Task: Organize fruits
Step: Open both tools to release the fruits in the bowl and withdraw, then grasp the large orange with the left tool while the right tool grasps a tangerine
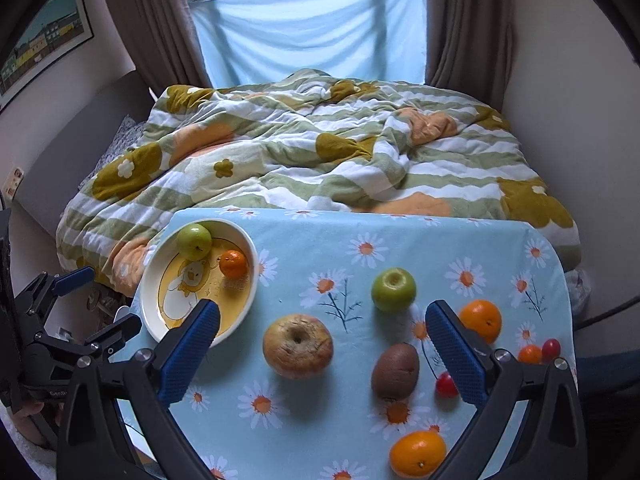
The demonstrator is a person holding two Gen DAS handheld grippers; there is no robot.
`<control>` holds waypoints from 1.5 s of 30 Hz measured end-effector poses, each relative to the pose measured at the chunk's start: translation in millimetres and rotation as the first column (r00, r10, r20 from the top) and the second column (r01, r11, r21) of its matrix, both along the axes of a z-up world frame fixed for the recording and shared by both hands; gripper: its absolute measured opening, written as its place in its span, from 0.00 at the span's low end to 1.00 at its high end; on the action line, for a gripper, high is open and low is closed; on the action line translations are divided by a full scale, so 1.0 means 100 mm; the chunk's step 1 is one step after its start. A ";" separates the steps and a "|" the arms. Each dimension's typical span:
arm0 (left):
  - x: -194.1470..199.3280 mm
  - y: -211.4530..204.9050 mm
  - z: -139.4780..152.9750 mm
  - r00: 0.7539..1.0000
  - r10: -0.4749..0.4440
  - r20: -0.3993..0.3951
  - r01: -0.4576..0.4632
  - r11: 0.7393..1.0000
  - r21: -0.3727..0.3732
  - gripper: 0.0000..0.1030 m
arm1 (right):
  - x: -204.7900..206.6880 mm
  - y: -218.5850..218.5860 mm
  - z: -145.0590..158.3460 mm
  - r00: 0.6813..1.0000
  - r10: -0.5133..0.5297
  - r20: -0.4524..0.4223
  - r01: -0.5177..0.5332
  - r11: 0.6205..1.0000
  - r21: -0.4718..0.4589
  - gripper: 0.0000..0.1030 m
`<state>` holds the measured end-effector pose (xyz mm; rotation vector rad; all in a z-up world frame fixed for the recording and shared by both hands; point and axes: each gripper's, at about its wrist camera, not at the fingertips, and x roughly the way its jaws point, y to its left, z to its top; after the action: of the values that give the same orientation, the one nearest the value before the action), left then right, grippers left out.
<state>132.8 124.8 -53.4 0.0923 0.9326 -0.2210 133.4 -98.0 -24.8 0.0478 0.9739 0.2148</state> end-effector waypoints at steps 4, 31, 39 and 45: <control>-0.07 -0.38 0.02 1.000 -0.018 0.001 0.018 1.000 -0.001 1.00 | -0.14 -0.42 0.00 0.999 -0.032 0.015 0.032 0.999 -0.004 1.00; -0.70 -2.45 -0.90 0.986 0.008 -0.169 -0.024 0.995 -0.095 1.00 | -0.29 -2.19 -0.94 0.989 0.142 -0.052 -0.146 0.986 -0.080 0.96; -0.71 -2.64 -1.19 0.974 -0.019 -0.228 0.004 0.998 -0.063 0.96 | -0.22 -2.16 -1.22 0.979 0.189 -0.078 -0.198 0.971 -0.133 0.91; -0.70 -2.67 -1.34 0.964 0.001 -0.267 -0.017 0.998 -0.056 0.78 | -0.16 -2.07 -1.33 0.966 0.246 -0.077 -0.256 0.948 -0.187 0.83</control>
<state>63.0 -142.3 -187.5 0.0042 1.1947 -0.2562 117.1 -305.4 -157.7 -0.2536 1.0496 0.3522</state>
